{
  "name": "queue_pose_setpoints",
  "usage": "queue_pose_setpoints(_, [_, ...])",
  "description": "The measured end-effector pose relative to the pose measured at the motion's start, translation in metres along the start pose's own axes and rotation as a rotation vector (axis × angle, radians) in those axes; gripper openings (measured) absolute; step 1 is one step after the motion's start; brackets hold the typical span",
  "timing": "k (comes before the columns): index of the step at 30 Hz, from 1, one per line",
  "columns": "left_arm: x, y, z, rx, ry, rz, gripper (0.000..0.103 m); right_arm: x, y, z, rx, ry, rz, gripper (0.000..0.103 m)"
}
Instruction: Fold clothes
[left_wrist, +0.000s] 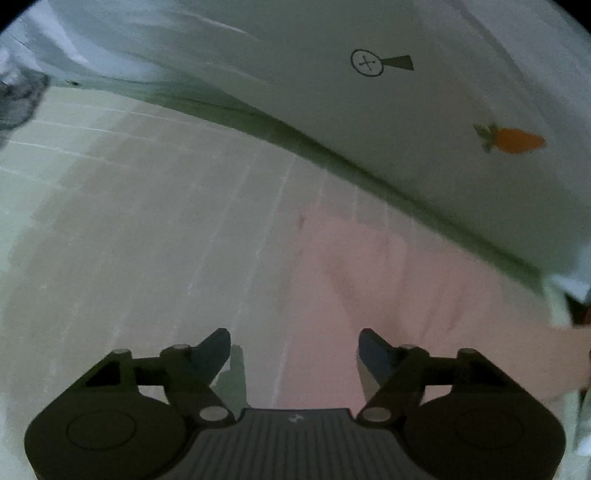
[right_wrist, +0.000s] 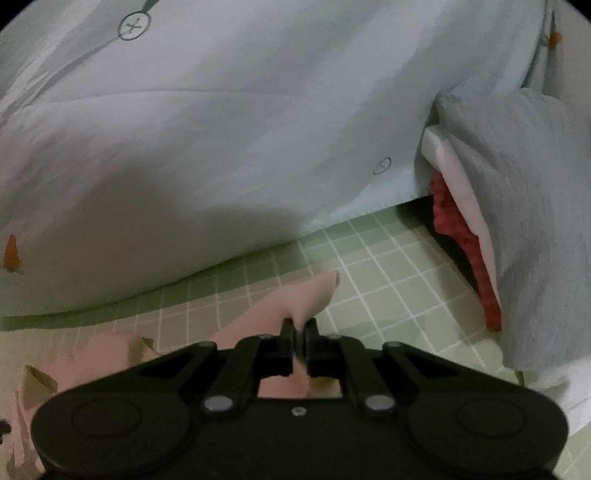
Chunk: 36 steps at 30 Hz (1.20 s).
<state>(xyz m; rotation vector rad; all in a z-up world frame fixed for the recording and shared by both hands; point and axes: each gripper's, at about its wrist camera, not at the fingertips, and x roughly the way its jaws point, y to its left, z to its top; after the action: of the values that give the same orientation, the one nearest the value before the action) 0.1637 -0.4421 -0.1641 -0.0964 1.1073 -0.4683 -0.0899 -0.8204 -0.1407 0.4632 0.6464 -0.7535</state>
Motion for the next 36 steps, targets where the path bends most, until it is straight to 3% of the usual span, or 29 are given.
queue_pose_setpoints(1, [0.006,-0.002,0.004,-0.001,0.013,0.000,0.071,0.000,-0.001,0.000,0.006,0.001,-0.001,0.006])
queue_pose_setpoints(4, [0.020,-0.009,0.010,0.002,0.040,0.013,0.043,0.001,-0.005,0.002,0.026,0.006,-0.003,0.006])
queue_pose_setpoints(5, [0.021,-0.010,0.010,0.006,0.039,0.016,0.011,0.002,-0.006,0.003,0.031,0.006,-0.003,0.006])
queue_pose_setpoints(6, [0.023,-0.012,0.011,0.011,0.039,0.020,0.006,0.002,-0.008,0.004,0.034,0.005,-0.002,0.006])
queue_pose_setpoints(8, [0.018,-0.011,0.014,0.012,0.005,0.014,0.006,-0.002,-0.010,0.008,0.042,-0.014,0.006,0.006])
queue_pose_setpoints(13, [-0.001,-0.003,0.020,-0.007,-0.152,0.044,0.006,-0.005,-0.005,0.013,0.033,-0.059,-0.011,0.005])
queue_pose_setpoints(16, [0.008,0.002,0.025,-0.052,-0.131,0.060,0.007,-0.004,-0.002,0.014,0.024,-0.077,-0.025,0.003])
queue_pose_setpoints(19, [-0.001,-0.005,0.024,0.003,-0.132,0.086,0.024,-0.006,0.003,0.012,0.005,-0.085,-0.023,0.003])
queue_pose_setpoints(21, [-0.014,-0.009,0.021,0.045,-0.151,0.122,0.055,-0.010,0.009,0.007,-0.016,-0.083,-0.006,0.004])
queue_pose_setpoints(23, [-0.028,-0.007,0.012,0.046,-0.160,0.130,0.066,-0.017,0.017,0.001,-0.046,-0.087,0.020,0.004])
queue_pose_setpoints(29, [-0.072,0.006,-0.034,-0.002,-0.120,0.133,0.069,-0.062,0.045,-0.021,-0.163,-0.143,0.121,0.004])
queue_pose_setpoints(36, [-0.116,0.017,-0.103,0.043,-0.077,0.133,0.071,-0.133,0.097,-0.085,-0.347,-0.156,0.264,0.004])
